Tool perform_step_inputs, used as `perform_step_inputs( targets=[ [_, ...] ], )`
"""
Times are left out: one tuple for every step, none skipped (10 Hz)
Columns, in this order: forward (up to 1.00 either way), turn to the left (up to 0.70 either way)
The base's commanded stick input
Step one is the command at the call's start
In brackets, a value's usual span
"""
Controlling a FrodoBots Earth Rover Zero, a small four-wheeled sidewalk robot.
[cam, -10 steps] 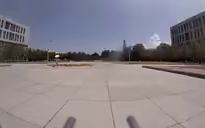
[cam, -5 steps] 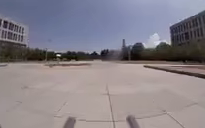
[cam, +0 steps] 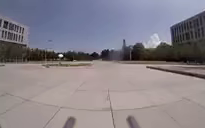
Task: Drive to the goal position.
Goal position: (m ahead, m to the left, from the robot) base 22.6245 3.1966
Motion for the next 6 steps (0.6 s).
perform_step_inputs(
  targets=[
    [1.0,-0.27],
    [1.0,-0.27],
    [1.0,-0.27],
    [1.0,-0.27],
    [1.0,-0.27],
    [1.0,-0.27]
  ],
)
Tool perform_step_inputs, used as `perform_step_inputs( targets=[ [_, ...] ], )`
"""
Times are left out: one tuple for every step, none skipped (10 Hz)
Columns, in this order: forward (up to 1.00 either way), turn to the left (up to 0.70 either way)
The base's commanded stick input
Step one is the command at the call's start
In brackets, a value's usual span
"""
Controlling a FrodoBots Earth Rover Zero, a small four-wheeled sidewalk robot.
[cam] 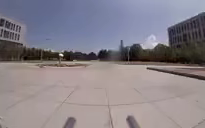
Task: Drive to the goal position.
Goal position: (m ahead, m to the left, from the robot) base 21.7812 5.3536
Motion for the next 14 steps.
perform_step_inputs(
  targets=[
    [1.0,-0.27],
    [1.0,-0.27],
    [1.0,-0.27],
    [1.0,-0.27],
    [1.0,-0.27],
    [0.81,-0.22],
    [0.26,-0.07],
    [0.0,0.0],
    [0.0,0.0],
    [-0.93,0.0],
    [-1.0,0.0],
    [-0.51,0.0],
    [0.0,0.0],
    [0.0,0.0]
  ],
)
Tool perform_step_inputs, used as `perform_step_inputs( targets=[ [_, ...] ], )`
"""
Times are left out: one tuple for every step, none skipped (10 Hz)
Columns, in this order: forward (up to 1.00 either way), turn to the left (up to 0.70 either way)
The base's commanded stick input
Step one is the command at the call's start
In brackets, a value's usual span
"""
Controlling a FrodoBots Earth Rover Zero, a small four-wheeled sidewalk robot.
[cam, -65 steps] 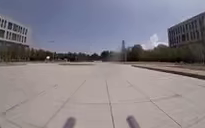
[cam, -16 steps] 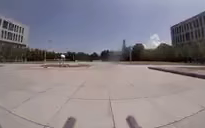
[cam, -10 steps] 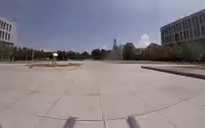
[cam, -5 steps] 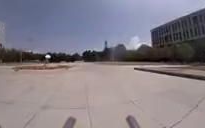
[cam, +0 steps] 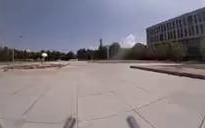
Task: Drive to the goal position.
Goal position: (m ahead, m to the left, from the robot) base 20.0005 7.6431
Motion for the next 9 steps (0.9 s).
perform_step_inputs(
  targets=[
    [0.0,0.0],
    [0.0,0.0],
    [0.0,0.33],
    [0.0,0.45],
    [0.0,0.16],
    [0.0,0.0],
    [0.0,0.0],
    [0.0,0.0],
    [0.0,0.0]
  ],
)
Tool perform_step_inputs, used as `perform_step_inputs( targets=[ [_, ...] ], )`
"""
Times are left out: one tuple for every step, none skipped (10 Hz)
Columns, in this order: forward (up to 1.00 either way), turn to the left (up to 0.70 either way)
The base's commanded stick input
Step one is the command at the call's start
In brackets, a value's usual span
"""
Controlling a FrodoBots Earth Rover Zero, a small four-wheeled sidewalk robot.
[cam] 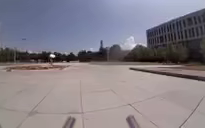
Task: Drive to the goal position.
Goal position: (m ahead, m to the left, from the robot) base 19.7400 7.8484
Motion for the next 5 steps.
perform_step_inputs(
  targets=[
    [0.0,0.0],
    [0.62,0.0],
    [1.0,0.0],
    [1.0,0.0],
    [1.0,0.0]
  ],
)
